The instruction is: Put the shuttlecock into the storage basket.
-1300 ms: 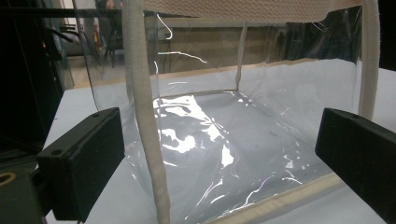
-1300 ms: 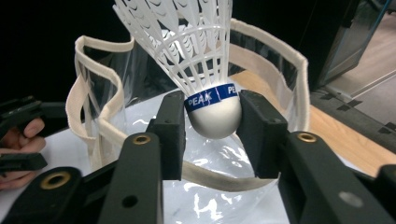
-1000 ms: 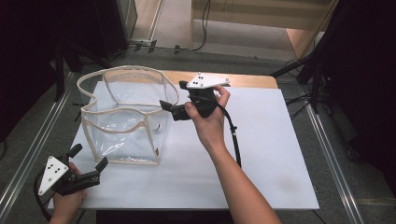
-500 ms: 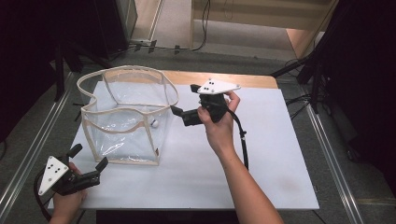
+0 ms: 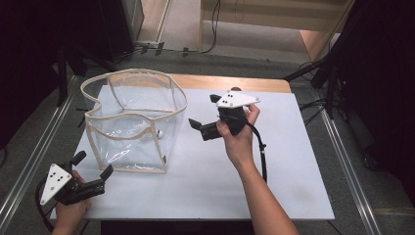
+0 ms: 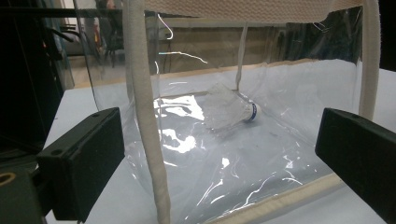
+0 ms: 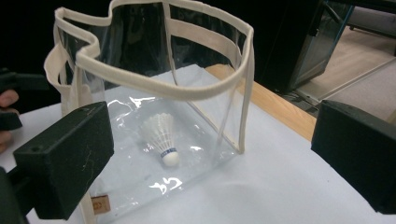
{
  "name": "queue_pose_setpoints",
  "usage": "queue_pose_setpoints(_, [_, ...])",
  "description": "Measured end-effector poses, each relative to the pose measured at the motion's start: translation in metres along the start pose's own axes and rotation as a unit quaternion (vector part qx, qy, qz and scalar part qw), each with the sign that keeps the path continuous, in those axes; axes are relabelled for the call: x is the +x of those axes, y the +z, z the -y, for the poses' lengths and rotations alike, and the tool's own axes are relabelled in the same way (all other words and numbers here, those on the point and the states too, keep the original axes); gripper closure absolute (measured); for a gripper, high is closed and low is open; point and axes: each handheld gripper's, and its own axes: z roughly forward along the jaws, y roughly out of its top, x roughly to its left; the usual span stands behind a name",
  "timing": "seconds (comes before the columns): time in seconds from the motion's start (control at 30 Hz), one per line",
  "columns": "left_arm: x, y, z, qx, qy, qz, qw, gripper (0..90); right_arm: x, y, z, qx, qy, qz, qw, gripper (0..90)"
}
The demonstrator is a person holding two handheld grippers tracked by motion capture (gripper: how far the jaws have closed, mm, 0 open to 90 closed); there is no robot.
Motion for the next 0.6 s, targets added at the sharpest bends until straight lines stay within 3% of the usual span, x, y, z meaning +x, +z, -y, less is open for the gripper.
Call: queue_pose_setpoints(0.6, [0.000, 0.000, 0.000, 0.001, 0.002, -0.001, 1.0000, 2.1, -0.008, -0.011, 0.042, 0.016, 0.022, 0.010, 0.9996, 0.0])
